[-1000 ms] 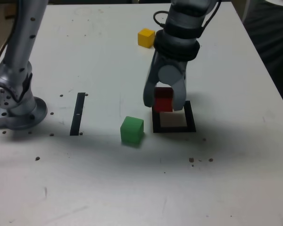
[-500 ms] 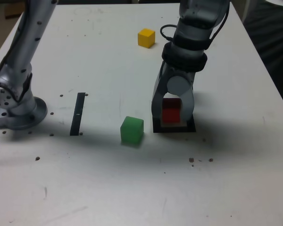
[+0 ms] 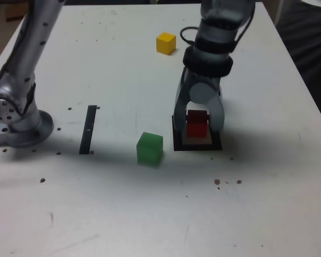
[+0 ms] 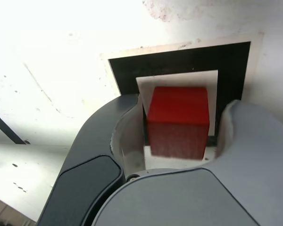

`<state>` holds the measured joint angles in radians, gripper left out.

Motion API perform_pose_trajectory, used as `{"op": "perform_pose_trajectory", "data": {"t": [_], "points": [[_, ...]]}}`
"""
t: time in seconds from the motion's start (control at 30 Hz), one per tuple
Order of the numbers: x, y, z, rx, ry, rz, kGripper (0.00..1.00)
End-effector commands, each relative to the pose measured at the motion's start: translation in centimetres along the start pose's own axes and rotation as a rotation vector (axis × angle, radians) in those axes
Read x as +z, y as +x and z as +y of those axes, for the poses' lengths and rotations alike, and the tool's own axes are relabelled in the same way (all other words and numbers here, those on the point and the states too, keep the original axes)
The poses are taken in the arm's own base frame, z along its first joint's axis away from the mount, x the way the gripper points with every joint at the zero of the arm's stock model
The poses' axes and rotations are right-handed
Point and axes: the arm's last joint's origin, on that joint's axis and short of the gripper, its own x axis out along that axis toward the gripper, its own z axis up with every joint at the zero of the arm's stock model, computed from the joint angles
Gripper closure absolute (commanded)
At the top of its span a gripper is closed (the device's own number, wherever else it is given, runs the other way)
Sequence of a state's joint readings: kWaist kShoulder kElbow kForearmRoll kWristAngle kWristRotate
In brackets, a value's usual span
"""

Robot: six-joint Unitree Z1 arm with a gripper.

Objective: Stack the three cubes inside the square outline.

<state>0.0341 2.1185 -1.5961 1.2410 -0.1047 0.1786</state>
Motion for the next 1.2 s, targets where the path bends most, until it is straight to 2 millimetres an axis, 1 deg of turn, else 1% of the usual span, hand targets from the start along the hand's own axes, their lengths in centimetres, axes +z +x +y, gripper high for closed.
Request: {"op": "perform_pose_trajectory", "data": {"t": [0.0, 0.13, 0.23, 0.43, 0.57, 0.67, 0.9, 1.17], "points": [[-0.8, -0.8, -0.1, 0.009, 0.003, -0.026, 0.0], [-2.4, -2.0, -0.3, 0.036, -0.002, -0.058, 0.0], [-3.8, -2.8, 0.0, 0.065, -0.018, -0.07, 0.0], [-5.8, -3.5, 2.0, 0.112, -0.042, -0.06, 0.0], [-7.0, -3.9, 4.0, 0.15, -0.037, -0.046, 0.0], [-7.9, -4.2, 5.9, 0.171, -0.047, -0.035, 0.0], [-9.9, -4.8, 11.1, 0.153, -0.134, -0.037, 0.0], [-11.5, -5.5, 16.0, 0.149, -0.152, -0.05, 0.0]]}}
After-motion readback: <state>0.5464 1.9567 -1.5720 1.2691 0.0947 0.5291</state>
